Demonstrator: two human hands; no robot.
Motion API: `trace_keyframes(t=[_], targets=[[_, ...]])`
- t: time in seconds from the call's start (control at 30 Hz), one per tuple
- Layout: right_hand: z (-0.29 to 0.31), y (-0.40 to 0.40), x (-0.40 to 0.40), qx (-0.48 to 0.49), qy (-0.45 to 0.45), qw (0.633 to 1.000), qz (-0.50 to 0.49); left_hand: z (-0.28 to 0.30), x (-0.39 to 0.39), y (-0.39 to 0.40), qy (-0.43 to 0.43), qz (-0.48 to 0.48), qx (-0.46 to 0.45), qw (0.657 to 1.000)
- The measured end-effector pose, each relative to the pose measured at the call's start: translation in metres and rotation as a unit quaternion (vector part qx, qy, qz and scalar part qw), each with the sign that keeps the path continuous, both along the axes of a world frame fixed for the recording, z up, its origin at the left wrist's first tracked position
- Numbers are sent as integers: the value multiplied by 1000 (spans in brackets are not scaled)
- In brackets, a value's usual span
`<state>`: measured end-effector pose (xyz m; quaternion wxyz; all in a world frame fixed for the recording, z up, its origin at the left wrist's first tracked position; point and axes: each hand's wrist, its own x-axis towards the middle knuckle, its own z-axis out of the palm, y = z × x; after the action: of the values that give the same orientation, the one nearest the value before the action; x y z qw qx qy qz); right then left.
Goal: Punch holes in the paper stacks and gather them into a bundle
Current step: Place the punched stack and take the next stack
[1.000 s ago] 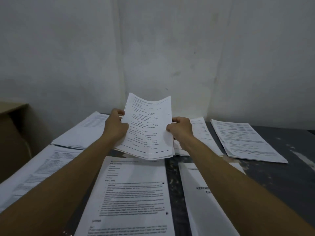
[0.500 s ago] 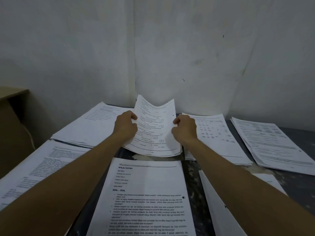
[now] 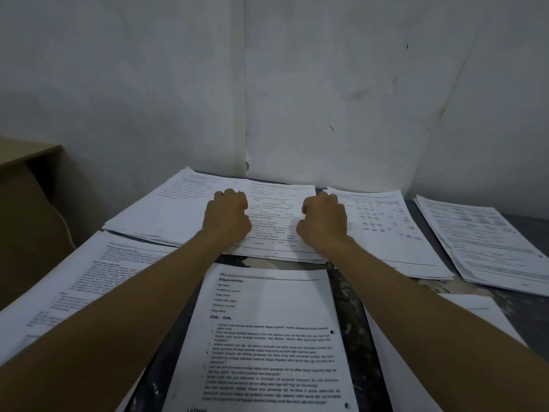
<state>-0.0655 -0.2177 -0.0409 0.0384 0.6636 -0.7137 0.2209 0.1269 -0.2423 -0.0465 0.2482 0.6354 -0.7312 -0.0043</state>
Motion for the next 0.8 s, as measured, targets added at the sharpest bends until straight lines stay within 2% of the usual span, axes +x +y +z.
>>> trace_keyframes(t=[0.33, 0.53, 0.63, 0.8], targets=[[11, 41, 57, -35, -43, 997, 57, 19, 61, 54, 33, 32, -20, 999], [7, 70, 105, -36, -73, 990, 112, 24, 117, 91, 38, 90, -12, 995], [5, 86, 129, -32, -78, 986, 142, 21, 146, 110, 29, 124, 20, 992], [-2, 112, 161, -14, -90, 978, 189, 18, 192, 137, -49, 165, 123, 977]])
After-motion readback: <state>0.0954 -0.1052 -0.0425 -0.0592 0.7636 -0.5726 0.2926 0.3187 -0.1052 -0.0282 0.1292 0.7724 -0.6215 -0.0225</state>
